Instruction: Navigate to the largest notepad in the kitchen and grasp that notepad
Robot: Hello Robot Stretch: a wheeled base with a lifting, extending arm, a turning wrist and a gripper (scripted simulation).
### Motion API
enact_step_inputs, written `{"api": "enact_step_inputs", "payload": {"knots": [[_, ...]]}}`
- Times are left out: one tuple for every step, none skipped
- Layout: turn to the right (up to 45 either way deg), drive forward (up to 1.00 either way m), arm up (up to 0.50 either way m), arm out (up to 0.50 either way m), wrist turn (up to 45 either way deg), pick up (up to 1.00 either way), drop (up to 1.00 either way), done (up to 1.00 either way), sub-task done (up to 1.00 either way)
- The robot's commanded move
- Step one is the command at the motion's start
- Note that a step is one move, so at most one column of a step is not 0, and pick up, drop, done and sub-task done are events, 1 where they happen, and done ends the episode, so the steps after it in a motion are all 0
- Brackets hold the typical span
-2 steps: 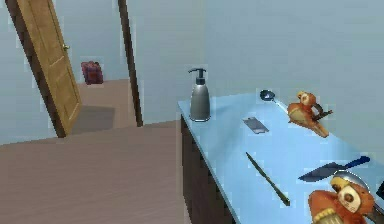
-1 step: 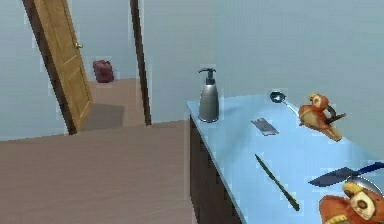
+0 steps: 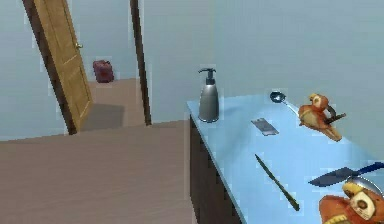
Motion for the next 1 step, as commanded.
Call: {"api": "enact_step_inputs", "payload": {"knots": [[-27.0,0.0,0.0,0.0,0.0,0.0,0.0,0.0,0.0]]}}
